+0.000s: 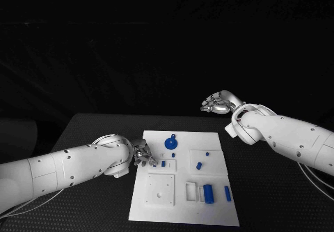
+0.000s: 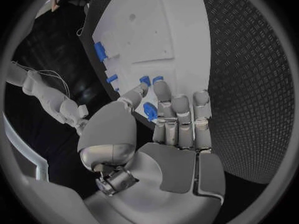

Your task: Assemble the parts on the task board

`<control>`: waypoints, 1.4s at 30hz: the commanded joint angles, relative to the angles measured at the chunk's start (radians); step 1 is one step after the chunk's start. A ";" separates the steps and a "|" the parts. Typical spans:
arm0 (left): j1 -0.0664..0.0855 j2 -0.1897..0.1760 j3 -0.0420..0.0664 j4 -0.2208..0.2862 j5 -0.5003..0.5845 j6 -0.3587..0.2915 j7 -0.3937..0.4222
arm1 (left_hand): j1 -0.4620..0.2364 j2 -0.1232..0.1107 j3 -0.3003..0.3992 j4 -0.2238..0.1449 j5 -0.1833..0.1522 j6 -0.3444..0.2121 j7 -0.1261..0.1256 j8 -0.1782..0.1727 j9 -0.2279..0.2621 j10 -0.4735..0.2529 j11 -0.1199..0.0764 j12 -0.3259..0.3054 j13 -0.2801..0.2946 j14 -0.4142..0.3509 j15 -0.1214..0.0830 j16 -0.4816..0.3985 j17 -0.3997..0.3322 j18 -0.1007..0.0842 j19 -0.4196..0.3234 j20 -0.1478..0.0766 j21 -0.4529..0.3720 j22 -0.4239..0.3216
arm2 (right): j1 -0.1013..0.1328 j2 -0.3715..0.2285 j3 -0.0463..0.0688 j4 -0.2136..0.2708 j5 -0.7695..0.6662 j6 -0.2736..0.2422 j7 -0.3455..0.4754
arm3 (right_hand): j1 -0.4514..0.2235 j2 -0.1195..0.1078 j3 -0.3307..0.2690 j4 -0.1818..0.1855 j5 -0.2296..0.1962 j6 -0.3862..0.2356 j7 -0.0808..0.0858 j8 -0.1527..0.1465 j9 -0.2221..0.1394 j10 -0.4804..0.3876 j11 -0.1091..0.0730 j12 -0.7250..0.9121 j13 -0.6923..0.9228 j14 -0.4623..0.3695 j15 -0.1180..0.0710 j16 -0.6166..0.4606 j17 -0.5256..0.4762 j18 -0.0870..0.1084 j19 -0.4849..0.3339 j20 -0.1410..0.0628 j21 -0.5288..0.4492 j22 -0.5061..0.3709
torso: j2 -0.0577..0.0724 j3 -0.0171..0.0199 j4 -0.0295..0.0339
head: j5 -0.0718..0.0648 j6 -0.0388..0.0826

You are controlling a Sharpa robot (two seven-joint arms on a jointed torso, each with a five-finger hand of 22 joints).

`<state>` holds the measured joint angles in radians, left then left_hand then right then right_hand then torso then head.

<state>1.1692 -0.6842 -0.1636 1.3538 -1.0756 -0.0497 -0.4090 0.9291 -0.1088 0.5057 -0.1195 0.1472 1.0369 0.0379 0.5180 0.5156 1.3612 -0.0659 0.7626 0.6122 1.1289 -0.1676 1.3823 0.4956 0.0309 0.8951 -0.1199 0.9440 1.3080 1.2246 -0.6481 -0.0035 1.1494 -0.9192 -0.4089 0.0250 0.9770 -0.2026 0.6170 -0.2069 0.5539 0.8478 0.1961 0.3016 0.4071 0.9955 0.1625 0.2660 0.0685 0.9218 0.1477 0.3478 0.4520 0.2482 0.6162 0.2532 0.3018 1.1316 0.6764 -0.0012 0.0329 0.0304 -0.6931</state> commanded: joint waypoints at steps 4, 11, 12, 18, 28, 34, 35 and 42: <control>-0.003 0.001 0.000 0.000 0.021 0.041 0.017 | 0.056 0.039 0.011 -0.056 0.010 -0.023 0.014 -0.028 -0.008 -0.011 0.008 -0.007 0.000 -0.012 0.007 -0.005 -0.002 -0.018 -0.010 -0.129 -0.008 0.016 | -0.001 0.000 0.000 0.001 -0.002 0.010 0.004 | 0.012 0.001 0.001 0.006 0.003 -0.006 -0.002 0.006 -0.002 0.003 0.003 -0.004 0.000 -0.010 -0.001 -0.006 -0.001 0.003 -0.005 0.000 -0.006 0.001 | 0.000 0.0000 -0.0006 | -0.001 -0.002; -0.005 0.006 0.000 -0.010 0.027 0.034 0.020 | 0.066 0.074 0.014 -0.070 0.010 -0.027 0.018 -0.037 -0.010 -0.013 0.012 -0.007 -0.001 -0.015 0.011 -0.004 -0.003 -0.021 -0.011 -0.127 -0.010 0.017 | -0.001 0.000 0.000 0.001 -0.002 0.011 0.004 | 0.012 0.001 0.001 0.006 0.003 -0.006 -0.002 0.007 -0.002 0.003 0.003 -0.004 0.000 -0.010 -0.001 -0.006 -0.001 0.003 -0.005 0.000 -0.006 0.002 | 0.000 0.0002 -0.0007 | -0.001 -0.001; -0.006 0.006 0.000 -0.011 0.028 0.029 0.021 | 0.066 0.078 0.014 -0.072 0.010 -0.028 0.018 -0.039 -0.010 -0.013 0.012 -0.007 -0.001 -0.016 0.011 -0.004 -0.003 -0.021 -0.011 -0.127 -0.010 0.017 | -0.001 0.000 0.000 0.001 -0.002 0.010 0.004 | 0.012 0.001 0.001 0.006 0.003 -0.006 -0.002 0.007 -0.002 0.003 0.003 -0.004 0.000 -0.010 -0.001 -0.006 -0.001 0.003 -0.005 0.000 -0.006 0.002 | 0.000 0.0001 -0.0008 | -0.001 -0.002; -0.009 0.008 0.000 -0.013 0.041 0.018 0.028 | 0.062 0.121 0.014 -0.076 0.011 -0.049 0.026 -0.060 -0.013 -0.014 0.019 -0.006 -0.002 -0.017 0.016 -0.002 -0.003 -0.022 -0.011 -0.125 -0.011 0.017 | -0.001 0.000 0.000 0.000 -0.002 0.011 0.004 | 0.012 0.001 0.001 0.006 0.003 -0.006 -0.002 0.007 -0.002 0.003 0.003 -0.004 0.000 -0.010 -0.001 -0.006 -0.001 0.003 -0.005 0.001 -0.006 0.002 | 0.000 0.0000 -0.0008 | -0.002 -0.003; -0.009 0.009 0.000 -0.025 0.040 0.010 0.026 | 0.057 0.189 0.015 -0.089 0.001 -0.055 0.030 -0.076 -0.011 -0.015 0.022 -0.003 -0.002 -0.018 0.019 0.001 -0.003 -0.020 -0.013 -0.122 -0.011 0.019 | -0.001 0.000 0.000 0.001 -0.002 0.011 0.004 | 0.011 0.001 0.001 0.006 0.003 -0.006 -0.002 0.007 -0.002 0.003 0.003 -0.005 0.000 -0.010 -0.001 -0.006 -0.001 0.003 -0.005 0.001 -0.006 0.002 | 0.000 0.0007 -0.0012 | -0.002 -0.003; -0.009 0.009 0.000 -0.026 0.037 0.010 0.024 | 0.061 0.220 0.016 -0.114 0.002 -0.071 0.034 -0.087 -0.007 -0.017 0.026 -0.001 -0.001 -0.019 0.022 0.003 -0.002 -0.020 -0.014 -0.120 -0.010 0.019 | -0.001 -0.001 0.000 0.001 -0.002 0.011 0.004 | 0.011 0.002 0.001 0.007 0.003 -0.006 -0.002 0.007 -0.002 0.003 0.003 -0.005 0.000 -0.010 -0.001 -0.006 -0.001 0.003 -0.005 0.001 -0.006 0.003 | 0.000 0.0007 -0.0006 | -0.002 -0.005; -0.009 0.008 0.000 -0.026 0.037 0.008 0.024 | 0.061 0.224 0.016 -0.118 0.001 -0.073 0.035 -0.088 -0.006 -0.017 0.026 -0.001 -0.001 -0.019 0.022 0.003 -0.002 -0.020 -0.014 -0.119 -0.009 0.019 | -0.001 -0.001 0.000 0.000 -0.002 0.011 0.004 | 0.011 0.002 0.001 0.007 0.003 -0.006 -0.002 0.007 -0.002 0.003 0.003 -0.005 0.000 -0.010 -0.001 -0.006 -0.001 0.003 -0.005 0.001 -0.006 0.003 | 0.000 0.0007 -0.0006 | -0.002 -0.005; -0.009 0.007 0.000 -0.026 0.032 0.012 0.024 | 0.059 0.242 0.016 -0.139 0.017 -0.089 0.040 -0.097 -0.001 -0.017 0.031 0.002 0.000 -0.019 0.026 0.005 -0.002 -0.019 -0.013 -0.117 -0.008 0.019 | -0.001 -0.001 0.000 0.001 -0.002 0.012 0.004 | 0.011 0.002 0.001 0.007 0.003 -0.006 -0.002 0.007 -0.003 0.003 0.003 -0.005 0.000 -0.010 -0.001 -0.006 -0.001 0.004 -0.005 0.001 -0.007 0.003 | 0.000 0.0002 -0.0003 | -0.003 -0.006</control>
<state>1.1623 -0.6776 -0.1624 1.3366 -1.0283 -0.0211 -0.3693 0.9578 0.0954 0.5205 -0.2524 0.1618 0.9517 0.0781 0.4241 0.5146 1.3449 -0.0392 0.7581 0.6113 1.1096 -0.1443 1.3823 0.4942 0.0151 0.8880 -0.1198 0.9368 1.3074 1.2239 -0.6488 -0.0035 1.1487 -0.9192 -0.4085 0.0245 0.9770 -0.2026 0.6170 -0.2069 0.5538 0.8480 0.1960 0.3051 0.4056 0.9955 0.1626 0.2660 0.0685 0.9196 0.1499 0.3478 0.4522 0.2482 0.6162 0.2531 0.3018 1.1332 0.6764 -0.0005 0.0322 0.0278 -0.6984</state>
